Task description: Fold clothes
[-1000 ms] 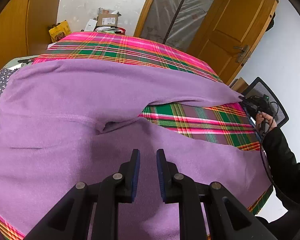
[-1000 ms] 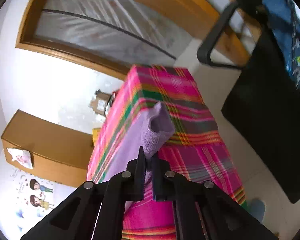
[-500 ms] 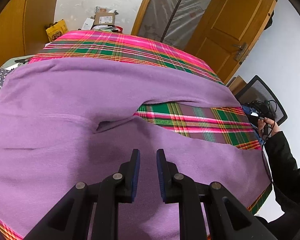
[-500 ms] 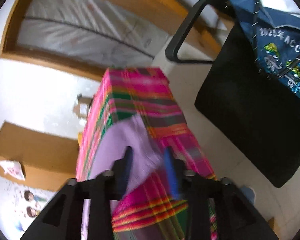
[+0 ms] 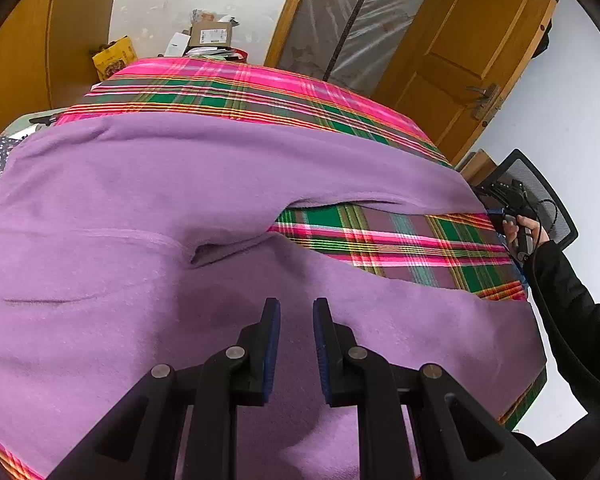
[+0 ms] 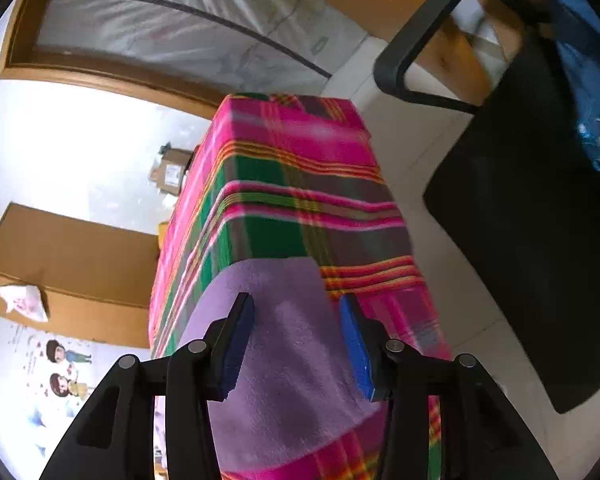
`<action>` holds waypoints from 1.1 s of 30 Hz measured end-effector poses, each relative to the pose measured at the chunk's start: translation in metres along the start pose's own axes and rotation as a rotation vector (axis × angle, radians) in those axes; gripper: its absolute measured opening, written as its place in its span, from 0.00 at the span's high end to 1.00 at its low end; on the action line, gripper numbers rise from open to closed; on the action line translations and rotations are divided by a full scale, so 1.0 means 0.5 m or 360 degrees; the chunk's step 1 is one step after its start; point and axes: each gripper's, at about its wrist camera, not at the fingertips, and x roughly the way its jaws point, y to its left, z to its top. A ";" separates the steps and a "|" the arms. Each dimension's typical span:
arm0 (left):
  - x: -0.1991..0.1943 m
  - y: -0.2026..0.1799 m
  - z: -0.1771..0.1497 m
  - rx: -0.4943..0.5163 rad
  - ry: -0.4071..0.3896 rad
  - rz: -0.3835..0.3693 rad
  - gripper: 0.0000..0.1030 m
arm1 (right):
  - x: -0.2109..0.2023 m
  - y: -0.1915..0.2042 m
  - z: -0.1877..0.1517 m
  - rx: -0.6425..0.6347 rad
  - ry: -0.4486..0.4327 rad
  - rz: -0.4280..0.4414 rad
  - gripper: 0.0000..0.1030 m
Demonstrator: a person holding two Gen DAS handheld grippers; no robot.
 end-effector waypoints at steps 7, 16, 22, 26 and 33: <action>0.014 -0.007 0.005 0.0005 0.0018 -0.0001 0.83 | 0.001 0.059 -0.010 -0.0266 -0.0007 0.0051 0.95; 0.003 0.000 0.011 0.0004 -0.0013 0.0003 0.83 | -0.055 0.104 -0.013 -0.0392 -0.0216 -0.0206 0.94; -0.005 -0.011 0.045 0.0083 -0.0078 0.0029 0.83 | -0.071 0.210 -0.151 -0.0788 -0.0110 -0.0200 0.64; 0.011 -0.042 0.075 0.0228 -0.0133 0.0064 0.75 | -0.046 0.282 -0.284 -0.1076 0.0071 -0.0123 0.61; 0.069 -0.073 0.104 0.0459 -0.0157 0.0204 0.72 | 0.005 0.335 -0.419 -0.1354 0.0233 -0.0213 0.58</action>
